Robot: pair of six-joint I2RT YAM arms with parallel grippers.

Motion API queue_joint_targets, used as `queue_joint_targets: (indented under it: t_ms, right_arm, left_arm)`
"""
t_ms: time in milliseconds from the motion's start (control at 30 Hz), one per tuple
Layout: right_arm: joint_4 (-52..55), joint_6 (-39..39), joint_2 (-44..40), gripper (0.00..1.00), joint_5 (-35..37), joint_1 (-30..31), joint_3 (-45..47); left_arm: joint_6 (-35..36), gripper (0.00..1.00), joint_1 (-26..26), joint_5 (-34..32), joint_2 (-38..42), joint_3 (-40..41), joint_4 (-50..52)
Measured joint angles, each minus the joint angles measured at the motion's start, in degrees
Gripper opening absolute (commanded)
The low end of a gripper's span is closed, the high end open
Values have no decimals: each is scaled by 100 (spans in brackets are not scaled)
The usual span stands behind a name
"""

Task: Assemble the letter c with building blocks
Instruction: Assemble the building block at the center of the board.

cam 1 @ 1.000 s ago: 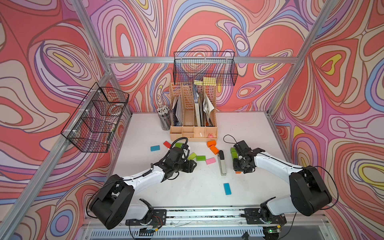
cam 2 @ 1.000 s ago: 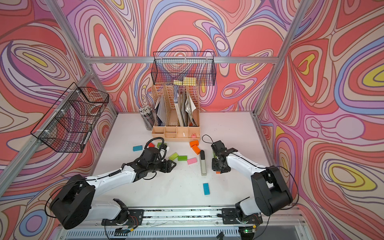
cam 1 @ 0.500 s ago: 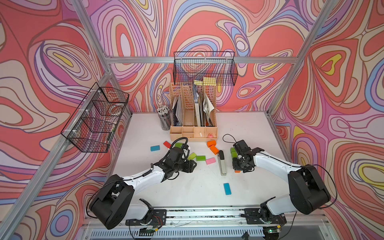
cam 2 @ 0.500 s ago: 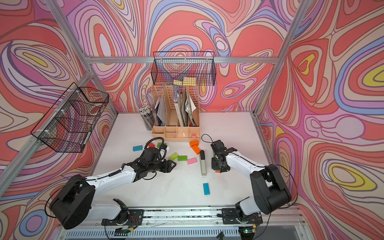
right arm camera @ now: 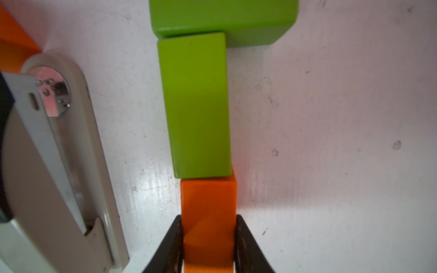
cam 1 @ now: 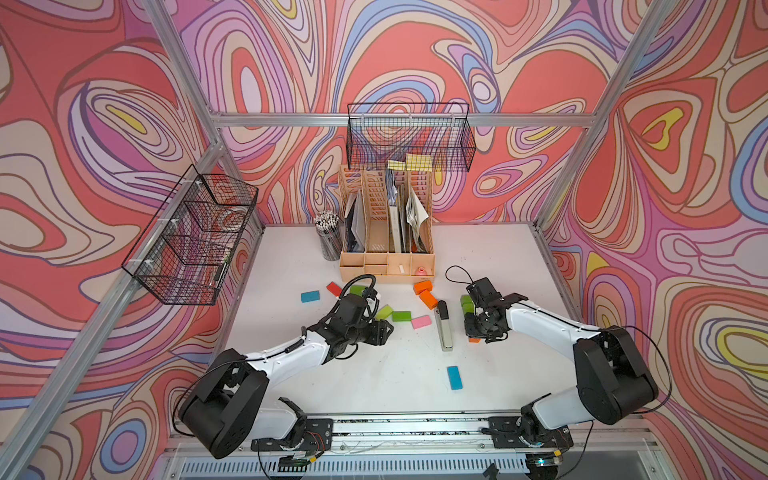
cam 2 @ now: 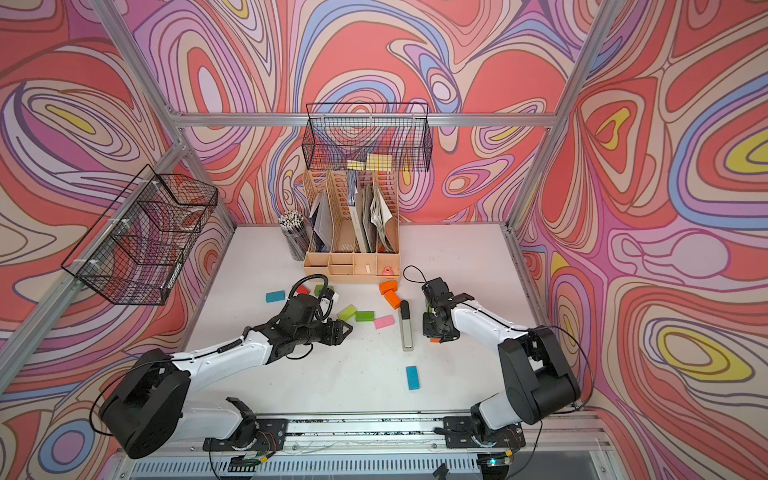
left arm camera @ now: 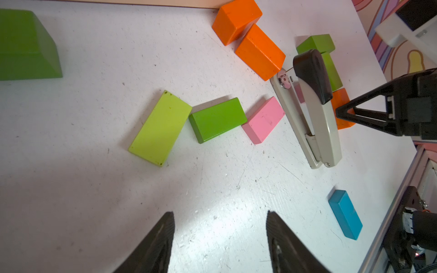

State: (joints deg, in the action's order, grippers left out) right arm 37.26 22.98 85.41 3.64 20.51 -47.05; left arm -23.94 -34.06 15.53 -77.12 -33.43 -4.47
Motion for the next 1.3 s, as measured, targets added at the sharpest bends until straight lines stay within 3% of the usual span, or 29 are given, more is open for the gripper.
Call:
queue_joint_targets:
  t_ms: [1300]
  right_arm:
    - [-129,-87,-15,34,-177,-35,24]
  left_arm:
    - [0,65,33,2,-2,0,0]
